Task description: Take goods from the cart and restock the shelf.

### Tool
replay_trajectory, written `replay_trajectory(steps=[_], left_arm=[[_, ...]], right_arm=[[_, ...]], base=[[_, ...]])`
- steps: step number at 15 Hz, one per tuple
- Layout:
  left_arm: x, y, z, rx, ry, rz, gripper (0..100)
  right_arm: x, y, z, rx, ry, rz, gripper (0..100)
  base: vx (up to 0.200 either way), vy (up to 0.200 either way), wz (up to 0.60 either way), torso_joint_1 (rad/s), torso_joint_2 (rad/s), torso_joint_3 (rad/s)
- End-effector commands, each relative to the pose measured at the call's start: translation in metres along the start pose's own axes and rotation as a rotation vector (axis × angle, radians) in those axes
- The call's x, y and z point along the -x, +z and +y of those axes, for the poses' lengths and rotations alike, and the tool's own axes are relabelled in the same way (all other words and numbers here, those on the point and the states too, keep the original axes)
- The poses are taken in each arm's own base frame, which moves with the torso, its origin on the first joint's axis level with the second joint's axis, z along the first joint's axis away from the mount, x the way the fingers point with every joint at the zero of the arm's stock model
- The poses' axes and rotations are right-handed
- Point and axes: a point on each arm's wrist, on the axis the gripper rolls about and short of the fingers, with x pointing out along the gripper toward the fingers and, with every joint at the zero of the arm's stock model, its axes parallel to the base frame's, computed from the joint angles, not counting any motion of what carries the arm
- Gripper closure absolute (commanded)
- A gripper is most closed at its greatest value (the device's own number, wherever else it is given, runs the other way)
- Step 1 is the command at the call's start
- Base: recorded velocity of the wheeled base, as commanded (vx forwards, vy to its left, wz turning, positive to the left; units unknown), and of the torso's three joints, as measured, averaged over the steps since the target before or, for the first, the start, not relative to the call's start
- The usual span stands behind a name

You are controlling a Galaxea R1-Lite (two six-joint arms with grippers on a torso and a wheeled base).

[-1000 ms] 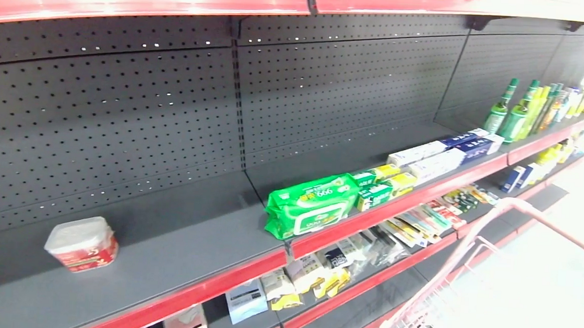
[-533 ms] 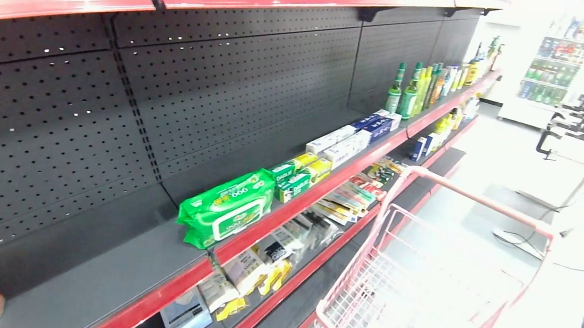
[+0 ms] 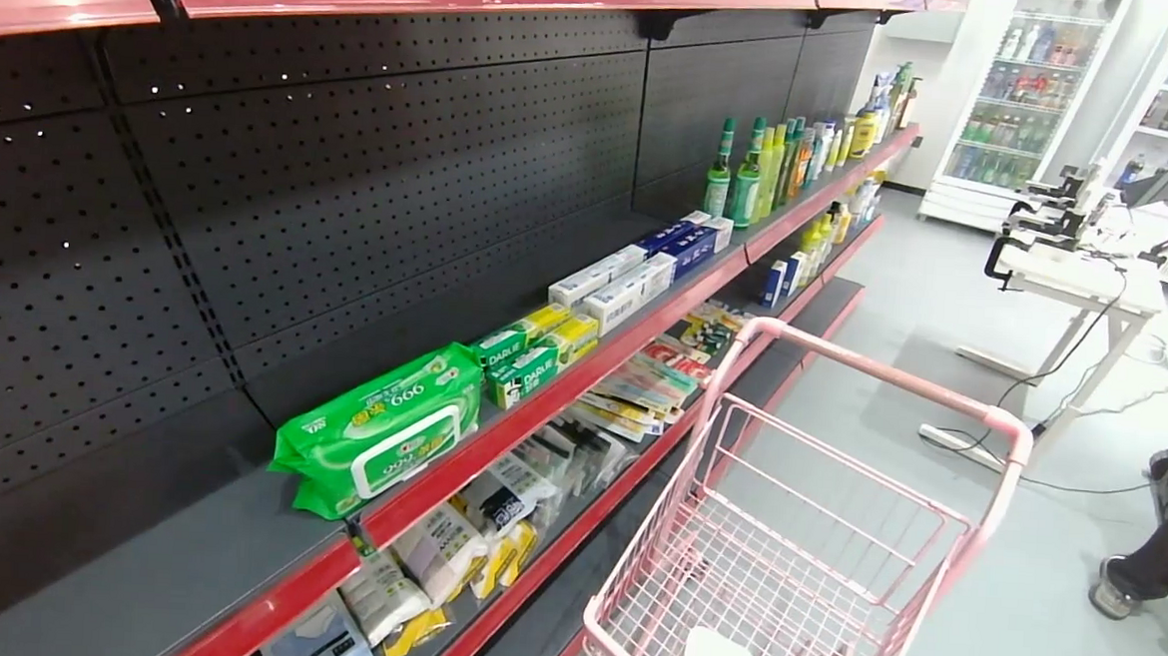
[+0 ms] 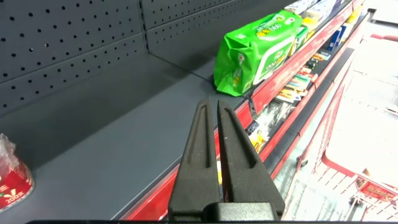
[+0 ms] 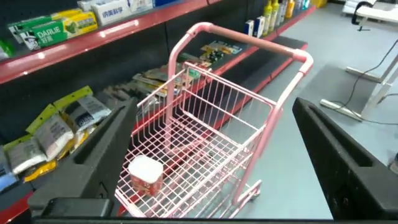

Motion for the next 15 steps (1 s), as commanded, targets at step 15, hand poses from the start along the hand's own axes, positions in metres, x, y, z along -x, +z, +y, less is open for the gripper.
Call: replay_trajectory(steps=[15], left_arm=[[0.0,0.0,0.0,0.002,0.0,0.001,100]], right_arm=[[-0.282,-0.002,0.026,0.263,0.513,1.015,0]], base=[[0.0,0.0,0.0,0.0,0.0,0.0]])
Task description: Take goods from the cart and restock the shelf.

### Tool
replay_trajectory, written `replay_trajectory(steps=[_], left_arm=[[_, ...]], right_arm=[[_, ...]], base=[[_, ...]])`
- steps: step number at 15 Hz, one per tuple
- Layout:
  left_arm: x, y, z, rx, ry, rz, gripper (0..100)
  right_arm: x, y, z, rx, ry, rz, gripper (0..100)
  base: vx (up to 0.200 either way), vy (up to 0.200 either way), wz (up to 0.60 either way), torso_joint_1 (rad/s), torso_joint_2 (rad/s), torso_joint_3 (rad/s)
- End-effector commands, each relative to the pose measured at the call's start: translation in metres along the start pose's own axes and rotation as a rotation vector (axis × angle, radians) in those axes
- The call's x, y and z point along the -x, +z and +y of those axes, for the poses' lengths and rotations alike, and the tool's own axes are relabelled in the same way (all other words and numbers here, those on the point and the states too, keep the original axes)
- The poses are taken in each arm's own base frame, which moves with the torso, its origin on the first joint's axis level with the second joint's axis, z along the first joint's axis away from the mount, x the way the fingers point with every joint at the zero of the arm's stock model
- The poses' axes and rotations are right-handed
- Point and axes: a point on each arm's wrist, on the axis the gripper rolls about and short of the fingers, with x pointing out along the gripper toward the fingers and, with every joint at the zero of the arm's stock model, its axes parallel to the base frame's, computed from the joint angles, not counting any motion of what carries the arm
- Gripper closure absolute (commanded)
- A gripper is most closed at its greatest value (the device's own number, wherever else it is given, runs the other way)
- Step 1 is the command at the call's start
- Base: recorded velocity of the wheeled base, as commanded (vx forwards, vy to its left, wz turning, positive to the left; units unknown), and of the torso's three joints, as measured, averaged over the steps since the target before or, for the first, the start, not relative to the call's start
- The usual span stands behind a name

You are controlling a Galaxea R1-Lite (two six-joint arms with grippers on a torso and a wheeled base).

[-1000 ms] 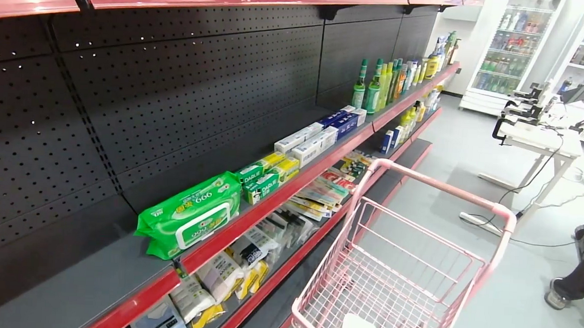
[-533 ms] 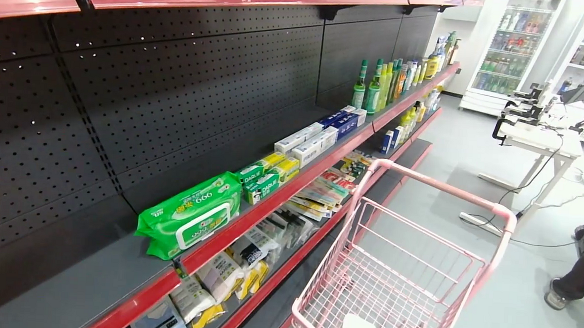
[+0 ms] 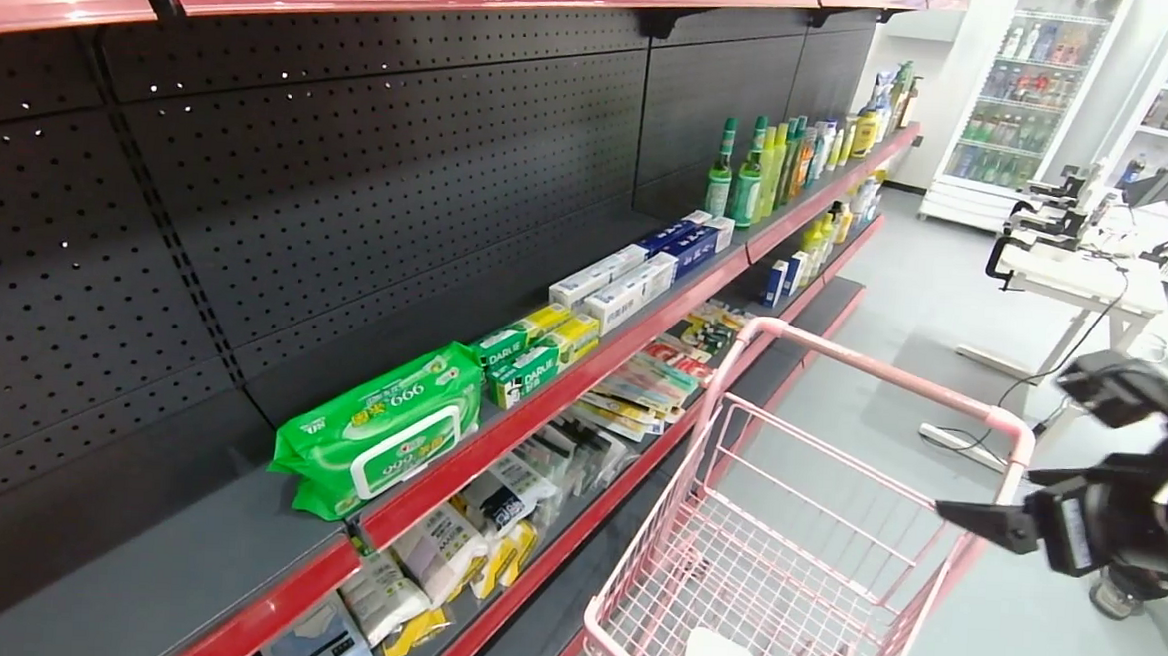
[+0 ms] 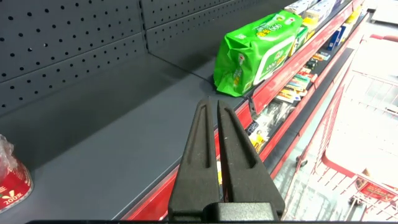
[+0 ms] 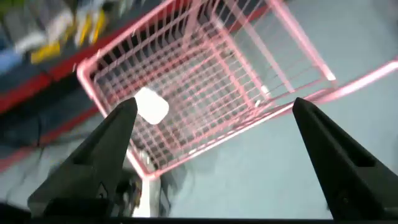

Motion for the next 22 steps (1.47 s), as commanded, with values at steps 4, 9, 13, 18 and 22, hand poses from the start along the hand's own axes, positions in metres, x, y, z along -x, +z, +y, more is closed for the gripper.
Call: replay_trajectory(steps=[4,9,13,18,22], left_arm=[[0.0,0.0,0.0,0.0,0.0,0.001,100],[0.0,0.0,0.0,0.0,0.0,0.001,100],[0.0,0.0,0.0,0.0,0.0,0.001,100],[0.0,0.0,0.0,0.0,0.0,0.001,100],[0.0,0.0,0.0,0.0,0.0,0.001,100]], right_arm=[[-0.17,-0.025,0.012,0.187,0.318,0.348,0],[-0.209,-0.031,0.034,0.291,0.39,0.386,0],[-0.222,-0.04,0.044,0.313,0.416,0.419,0],[-0.23,-0.046,0.046,0.326,0.418,0.423,0],[-0.235,-0.053,0.046,0.324,0.415,0.424,0]], base=[[0.0,0.0,0.0,0.0,0.0,0.0],[0.0,0.0,0.0,0.0,0.0,0.0],[0.0,0.0,0.0,-0.035,0.09,0.043],[0.0,0.0,0.0,-0.09,0.2,0.107],[0.0,0.0,0.0,-0.11,0.25,0.143]])
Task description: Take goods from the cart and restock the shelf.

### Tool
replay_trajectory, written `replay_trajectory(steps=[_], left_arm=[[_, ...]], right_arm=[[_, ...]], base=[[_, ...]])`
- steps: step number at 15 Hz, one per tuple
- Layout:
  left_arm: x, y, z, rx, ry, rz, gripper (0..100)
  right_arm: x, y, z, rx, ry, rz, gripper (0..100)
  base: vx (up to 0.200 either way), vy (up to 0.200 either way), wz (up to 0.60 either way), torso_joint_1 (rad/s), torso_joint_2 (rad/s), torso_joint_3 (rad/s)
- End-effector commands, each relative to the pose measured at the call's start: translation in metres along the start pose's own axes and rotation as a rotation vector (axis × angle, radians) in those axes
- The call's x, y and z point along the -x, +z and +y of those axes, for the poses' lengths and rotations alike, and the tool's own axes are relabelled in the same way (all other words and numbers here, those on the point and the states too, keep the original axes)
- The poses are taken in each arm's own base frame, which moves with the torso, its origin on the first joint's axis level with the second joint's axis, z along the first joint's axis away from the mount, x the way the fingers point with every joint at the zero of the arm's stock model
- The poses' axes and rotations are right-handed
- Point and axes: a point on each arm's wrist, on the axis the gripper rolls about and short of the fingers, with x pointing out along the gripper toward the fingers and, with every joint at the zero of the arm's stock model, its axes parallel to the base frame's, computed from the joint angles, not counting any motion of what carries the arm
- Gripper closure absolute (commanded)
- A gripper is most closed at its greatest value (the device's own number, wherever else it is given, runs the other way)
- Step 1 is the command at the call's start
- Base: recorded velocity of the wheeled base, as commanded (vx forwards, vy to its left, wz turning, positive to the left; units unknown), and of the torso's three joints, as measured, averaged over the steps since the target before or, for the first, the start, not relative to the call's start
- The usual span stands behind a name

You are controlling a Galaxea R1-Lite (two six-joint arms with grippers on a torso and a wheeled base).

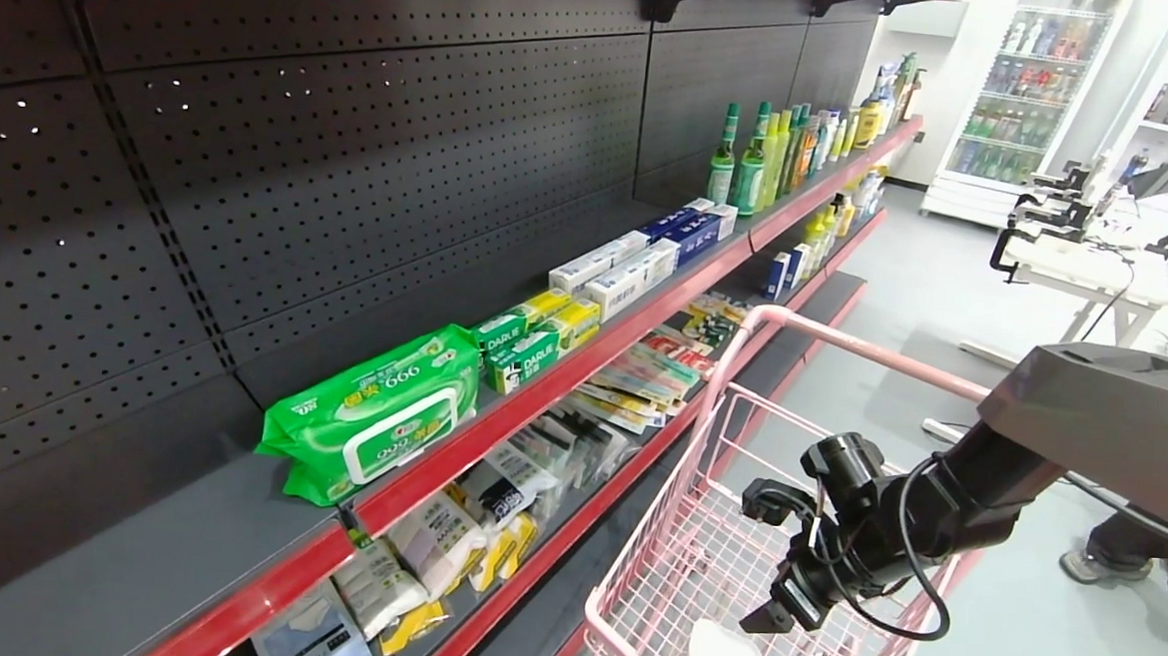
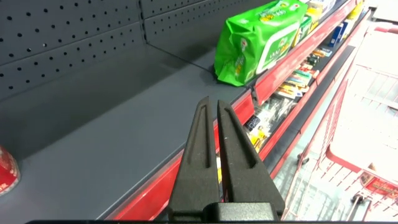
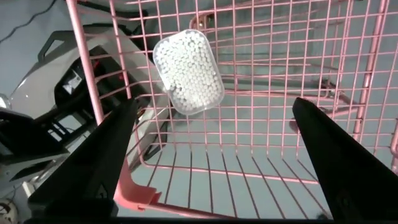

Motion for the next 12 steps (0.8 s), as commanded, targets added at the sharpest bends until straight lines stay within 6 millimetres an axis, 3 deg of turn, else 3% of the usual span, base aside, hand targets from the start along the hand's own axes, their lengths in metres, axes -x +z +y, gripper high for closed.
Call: replay_trajectory(steps=[1,12], left_arm=[[0.0,0.0,0.0,0.0,0.001,-0.001,100],[0.0,0.0,0.0,0.0,0.001,0.0,100]], right_arm=[[-0.003,-0.002,0.001,0.004,0.005,0.007,0],[-0.003,0.006,0.011,0.058,0.011,0.0,0]], base=[[0.0,0.0,0.0,-0.144,0.32,0.163],[0.0,0.0,0.0,-0.149,0.34,0.191]])
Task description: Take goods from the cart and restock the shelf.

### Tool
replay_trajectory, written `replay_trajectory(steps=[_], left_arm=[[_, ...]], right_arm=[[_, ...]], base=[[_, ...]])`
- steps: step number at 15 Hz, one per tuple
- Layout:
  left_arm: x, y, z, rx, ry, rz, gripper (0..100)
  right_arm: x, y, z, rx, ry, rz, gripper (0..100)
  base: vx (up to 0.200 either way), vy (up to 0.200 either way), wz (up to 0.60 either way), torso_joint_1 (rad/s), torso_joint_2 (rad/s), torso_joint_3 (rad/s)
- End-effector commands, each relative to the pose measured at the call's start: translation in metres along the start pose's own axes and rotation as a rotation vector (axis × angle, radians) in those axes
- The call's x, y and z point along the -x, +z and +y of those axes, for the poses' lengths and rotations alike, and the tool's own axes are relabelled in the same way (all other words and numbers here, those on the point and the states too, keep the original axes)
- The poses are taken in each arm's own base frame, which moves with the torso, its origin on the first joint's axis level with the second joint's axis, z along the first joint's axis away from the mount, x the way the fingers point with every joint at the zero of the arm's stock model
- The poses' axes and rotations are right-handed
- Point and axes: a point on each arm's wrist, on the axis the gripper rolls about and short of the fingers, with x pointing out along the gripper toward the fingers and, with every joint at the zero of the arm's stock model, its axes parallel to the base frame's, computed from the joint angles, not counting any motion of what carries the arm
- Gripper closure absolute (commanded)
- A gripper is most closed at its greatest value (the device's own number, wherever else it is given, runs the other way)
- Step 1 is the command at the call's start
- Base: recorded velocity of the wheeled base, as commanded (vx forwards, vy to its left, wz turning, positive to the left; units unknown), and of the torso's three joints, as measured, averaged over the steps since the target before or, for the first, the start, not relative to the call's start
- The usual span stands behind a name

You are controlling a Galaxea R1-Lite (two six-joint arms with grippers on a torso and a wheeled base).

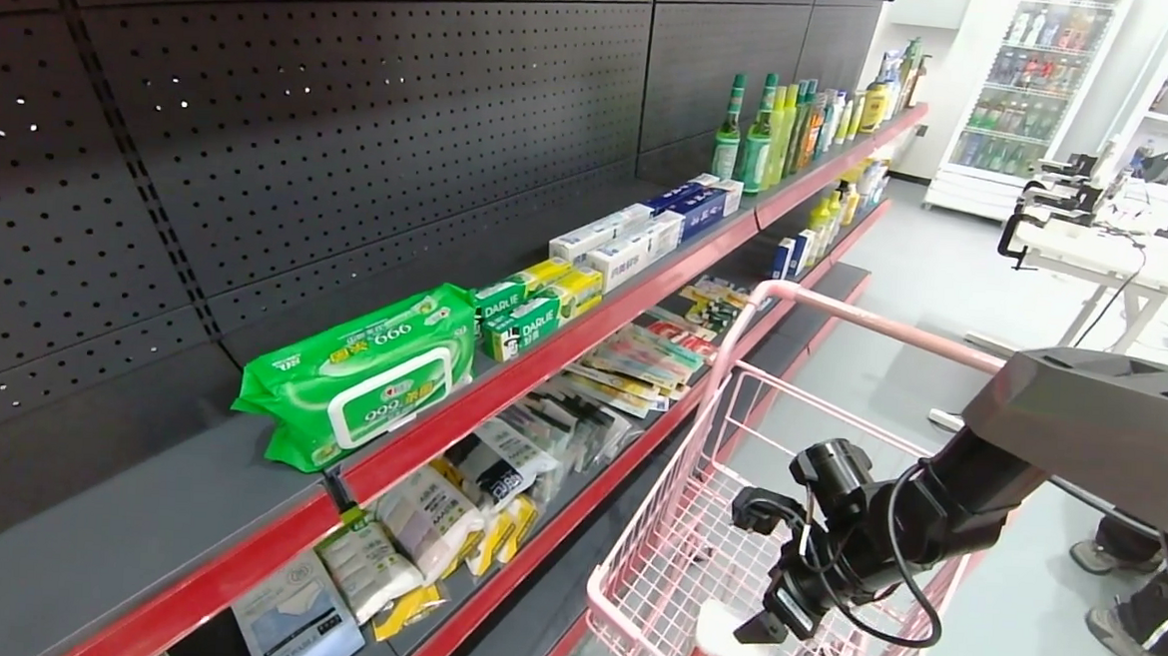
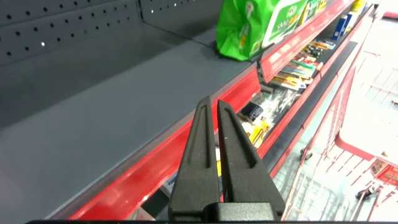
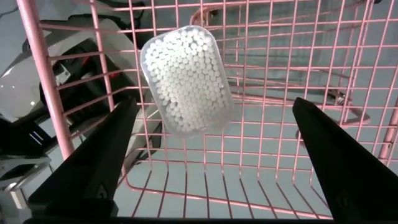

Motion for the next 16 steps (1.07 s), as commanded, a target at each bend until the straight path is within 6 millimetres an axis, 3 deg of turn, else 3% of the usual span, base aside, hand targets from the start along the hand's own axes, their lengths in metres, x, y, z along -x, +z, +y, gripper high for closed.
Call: replay_trajectory(steps=[1,8,16], left_arm=[[0.0,0.0,0.0,0.0,0.001,0.001,100],[0.0,0.0,0.0,0.0,0.001,0.001,100],[0.0,0.0,0.0,0.0,0.001,0.001,100]], right_arm=[[0.005,0.004,0.006,0.021,0.001,-0.011,0],[0.009,0.001,0.017,0.069,0.012,-0.004,0],[0.01,0.002,0.023,0.124,0.026,-0.006,0]], base=[[0.0,0.0,0.0,-0.134,0.32,0.173],[0.0,0.0,0.0,-0.007,0.01,0.009],[0.0,0.0,0.0,-0.113,0.28,0.165]])
